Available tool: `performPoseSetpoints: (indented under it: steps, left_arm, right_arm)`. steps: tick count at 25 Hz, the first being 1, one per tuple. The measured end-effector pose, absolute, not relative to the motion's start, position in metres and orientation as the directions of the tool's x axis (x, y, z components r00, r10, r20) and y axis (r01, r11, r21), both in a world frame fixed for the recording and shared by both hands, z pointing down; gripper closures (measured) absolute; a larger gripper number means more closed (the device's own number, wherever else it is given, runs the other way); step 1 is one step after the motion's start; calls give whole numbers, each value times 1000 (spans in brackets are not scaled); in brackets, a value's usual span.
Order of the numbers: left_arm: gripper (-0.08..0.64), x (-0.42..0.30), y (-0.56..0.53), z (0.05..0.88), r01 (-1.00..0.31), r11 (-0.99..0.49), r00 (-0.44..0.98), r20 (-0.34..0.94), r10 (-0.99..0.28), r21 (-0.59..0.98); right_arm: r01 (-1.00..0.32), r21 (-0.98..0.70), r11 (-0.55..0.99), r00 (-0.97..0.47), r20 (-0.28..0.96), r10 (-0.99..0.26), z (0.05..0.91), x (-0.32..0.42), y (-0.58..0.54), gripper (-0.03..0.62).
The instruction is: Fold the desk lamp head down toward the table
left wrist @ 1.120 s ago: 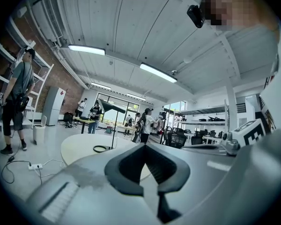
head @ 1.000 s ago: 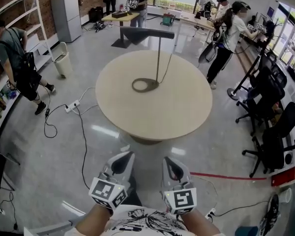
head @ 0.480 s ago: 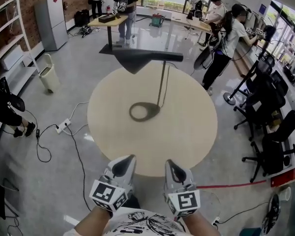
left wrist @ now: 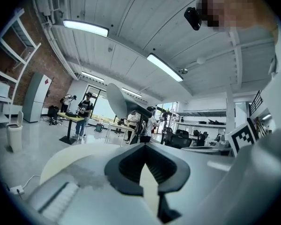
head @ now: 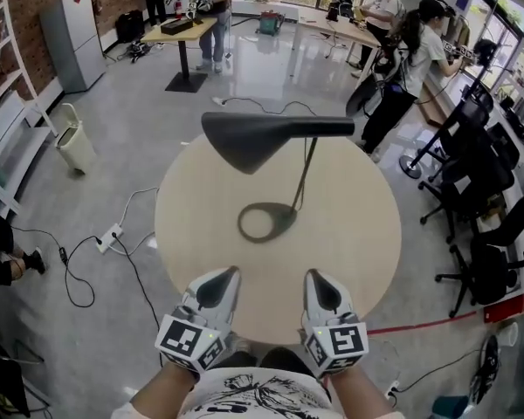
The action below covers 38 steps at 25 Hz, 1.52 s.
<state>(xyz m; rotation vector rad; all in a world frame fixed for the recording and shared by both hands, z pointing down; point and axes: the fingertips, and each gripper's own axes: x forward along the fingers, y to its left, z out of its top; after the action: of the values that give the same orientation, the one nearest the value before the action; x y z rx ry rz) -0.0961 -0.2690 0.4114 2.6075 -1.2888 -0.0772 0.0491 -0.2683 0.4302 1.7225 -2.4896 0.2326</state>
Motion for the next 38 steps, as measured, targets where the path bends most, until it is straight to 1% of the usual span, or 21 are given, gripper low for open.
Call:
performPoseSetpoints:
  steps: [6, 10, 20, 24, 30, 34, 38]
  left_arm:
    - [554, -101, -316, 398, -800, -564, 582, 38, -812, 204]
    - [554, -102, -339, 379, -815, -550, 559, 0, -829, 183]
    - [554, -120, -400, 265, -857, -515, 507, -182, -843, -3]
    - [554, -128, -414, 237, -871, -487, 487, -218, -846, -55]
    - [554, -139, -441, 219, -881, -462, 474, -215, -854, -105]
    - [554, -141, -452, 231, -882, -463, 470, -171, -866, -83]
    - [554, -142, -454, 250, -898, -432, 439, -158, -884, -82]
  right_arm:
    - [-926, -49, 373, -376, 170, -911, 421, 48, -316, 583]
    - [-915, -42, 400, -401, 181, -898, 420, 45, -344, 583]
    - [-875, -46, 483, -484, 154, -862, 391, 37, -388, 583]
    - [-863, -41, 504, -504, 152, -850, 389, 31, -392, 583]
    - [-844, -32, 535, -532, 167, -830, 395, 20, -391, 583]
    - [-841, -19, 541, -536, 164, -828, 392, 17, -392, 583]
    - [-844, -15, 535, -530, 165, -832, 394, 19, -395, 583]
